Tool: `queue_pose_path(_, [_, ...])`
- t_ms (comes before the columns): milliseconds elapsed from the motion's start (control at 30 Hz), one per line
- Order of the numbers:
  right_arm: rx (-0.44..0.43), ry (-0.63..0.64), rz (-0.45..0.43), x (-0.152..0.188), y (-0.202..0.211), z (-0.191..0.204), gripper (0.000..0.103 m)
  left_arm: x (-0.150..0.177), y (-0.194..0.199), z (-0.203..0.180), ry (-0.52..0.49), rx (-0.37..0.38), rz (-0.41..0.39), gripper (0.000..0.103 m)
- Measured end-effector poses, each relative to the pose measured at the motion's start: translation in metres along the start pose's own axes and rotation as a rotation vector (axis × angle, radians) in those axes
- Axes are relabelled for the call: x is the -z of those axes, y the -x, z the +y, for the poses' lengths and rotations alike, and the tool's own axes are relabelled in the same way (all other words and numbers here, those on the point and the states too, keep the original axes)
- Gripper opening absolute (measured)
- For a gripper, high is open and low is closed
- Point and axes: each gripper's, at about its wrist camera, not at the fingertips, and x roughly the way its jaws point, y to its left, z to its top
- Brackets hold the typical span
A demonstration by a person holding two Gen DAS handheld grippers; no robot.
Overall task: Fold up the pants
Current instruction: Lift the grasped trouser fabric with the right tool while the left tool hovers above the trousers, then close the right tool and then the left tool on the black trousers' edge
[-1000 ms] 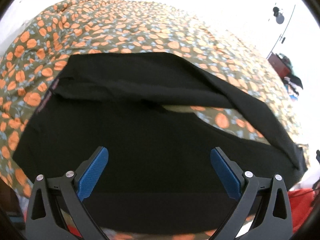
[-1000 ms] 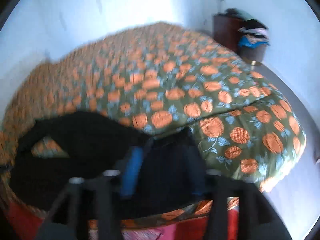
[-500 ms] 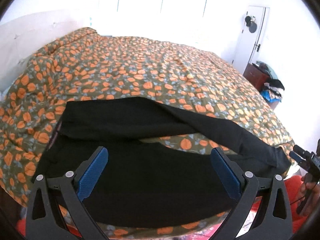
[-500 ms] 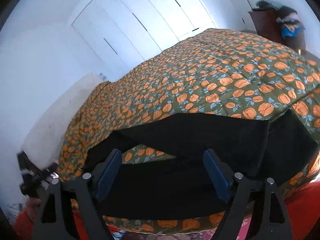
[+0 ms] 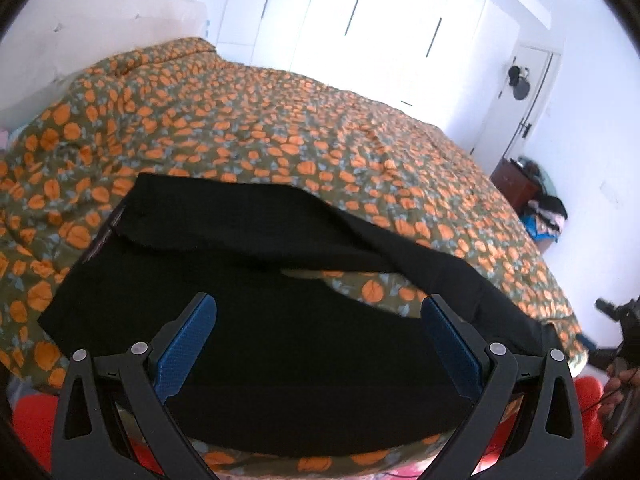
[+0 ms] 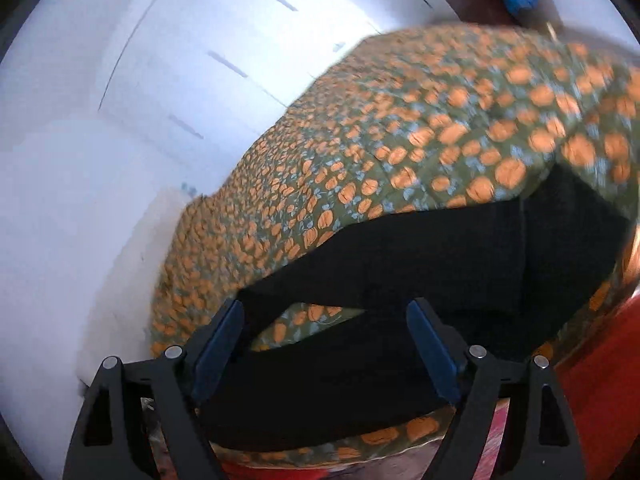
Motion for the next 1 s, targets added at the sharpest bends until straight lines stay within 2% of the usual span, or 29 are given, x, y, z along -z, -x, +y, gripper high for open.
queue_pose_path(100, [-0.041, -0.156, 0.059, 0.002, -0.014, -0.031, 0.083, 0.005, -0.006, -0.012, -0.016, -0.02, 0.051, 0.102])
queue_pose_path(200, [-0.078, -0.301, 0.121, 0.018, -0.042, -0.066, 0.083, 0.013, -0.011, -0.019, -0.055, -0.021, 0.084, 0.102])
queue_pose_path(300, [-0.08, -0.365, 0.136, 0.026, -0.068, -0.084, 0.083, 0.019, -0.025, -0.018, -0.081, -0.085, 0.111, 0.102])
queue_pose_path(367, [-0.054, -0.403, 0.147, 0.025, -0.088, -0.096, 0.083, 0.024, -0.035, -0.011, -0.033, -0.073, 0.131, 0.102])
queue_pose_path(467, [0.036, -0.422, 0.076, 0.022, -0.096, -0.108, 0.083, 0.027, -0.047, -0.004, 0.007, -0.063, 0.166, 0.102])
queue_pose_path(567, [0.073, -0.472, -0.021, 0.021, -0.094, -0.114, 0.083, 0.03, -0.057, -0.005, -0.035, -0.115, 0.165, 0.102])
queue_pose_path(667, [0.134, -0.491, -0.09, 0.016, -0.094, -0.115, 0.08, 0.035, -0.073, -0.006, -0.045, -0.13, 0.214, 0.102])
queue_pose_path(700, [0.152, -0.493, -0.112, 0.014, -0.094, -0.114, 0.075, 0.037, -0.078, -0.007, -0.052, -0.129, 0.234, 0.102])
queue_pose_path(767, [0.2, -0.432, -0.116, 0.005, -0.097, -0.109, 0.038, 0.039, -0.085, -0.011, -0.082, -0.125, 0.261, 0.102])
queue_pose_path(800, [0.225, -0.381, -0.102, 0.0, -0.098, -0.104, 0.006, 0.035, -0.09, -0.014, -0.101, -0.114, 0.274, 0.102])
queue_pose_path(867, [0.252, -0.272, -0.101, -0.011, -0.091, -0.09, 0.005, 0.022, -0.101, -0.014, -0.087, -0.078, 0.303, 0.102])
queue_pose_path(900, [0.232, -0.207, -0.1, -0.016, -0.083, -0.078, 0.005, 0.011, -0.11, -0.01, -0.052, -0.031, 0.325, 0.102])
queue_pose_path(1000, [0.134, -0.068, -0.102, -0.03, -0.057, -0.042, 0.005, -0.036, -0.141, 0.009, 0.131, 0.113, 0.31, 0.102])
